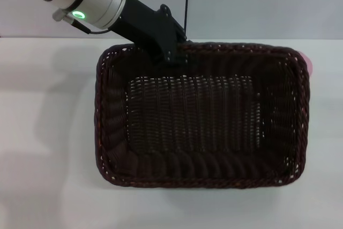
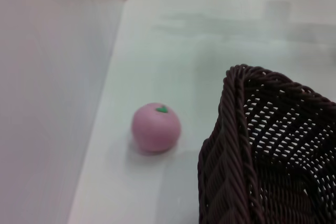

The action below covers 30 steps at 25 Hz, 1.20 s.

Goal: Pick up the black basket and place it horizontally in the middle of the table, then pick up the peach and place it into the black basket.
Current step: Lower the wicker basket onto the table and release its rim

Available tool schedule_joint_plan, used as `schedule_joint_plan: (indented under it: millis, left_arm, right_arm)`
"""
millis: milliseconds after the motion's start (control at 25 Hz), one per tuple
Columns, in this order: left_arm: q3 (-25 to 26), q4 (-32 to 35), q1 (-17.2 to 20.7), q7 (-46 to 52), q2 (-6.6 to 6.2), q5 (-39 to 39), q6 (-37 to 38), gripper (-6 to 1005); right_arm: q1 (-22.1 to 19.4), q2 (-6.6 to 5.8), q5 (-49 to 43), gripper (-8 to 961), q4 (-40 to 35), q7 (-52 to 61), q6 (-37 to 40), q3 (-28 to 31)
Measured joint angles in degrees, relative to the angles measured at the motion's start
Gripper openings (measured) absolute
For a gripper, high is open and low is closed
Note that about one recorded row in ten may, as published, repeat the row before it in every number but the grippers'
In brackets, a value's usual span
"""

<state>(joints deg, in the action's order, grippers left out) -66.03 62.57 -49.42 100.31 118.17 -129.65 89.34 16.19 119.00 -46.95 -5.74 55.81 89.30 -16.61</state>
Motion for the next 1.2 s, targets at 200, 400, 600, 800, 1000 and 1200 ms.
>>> schedule_joint_plan:
  millis: [200, 400, 600, 800, 1000, 1200]
  left_arm:
    - [-0.1, 0.0, 0.7, 0.6, 0.10, 0.2, -2.3, 310]
    - [-0.1, 0.4, 1.3, 0.5, 0.24, 0.6, -2.3, 321]
    - [-0.6, 0.6, 2.0, 0.1, 0.25, 2.9, -2.3, 506]
    - [-0.9, 2.1, 3.9, -1.6, 0.15, 7.0, -2.8, 812]
    - [-0.3, 4.2, 7.6, -4.5, 0.03, 13.7, -6.8, 823]
    - [1.7, 5.8, 12.8, -9.0, 0.01, 23.3, -11.7, 834]
  right_arm:
    - [-0.3, 0.03, 0.0, 621, 0.7, 0.0, 0.0, 0.1]
    - [-0.7, 0.02, 0.0, 621, 0.7, 0.0, 0.0, 0.2]
    - [-0.7, 0.00, 0.1, 620, 0.7, 0.0, 0.0, 0.2]
    - [-0.8, 0.00, 0.1, 621, 1.0, 0.0, 0.0, 0.2]
    - [-0.8, 0.00, 0.1, 621, 1.2, 0.0, 0.0, 0.2]
    - [-0.9, 0.00, -0.2, 620, 1.2, 0.0, 0.1, -0.2]
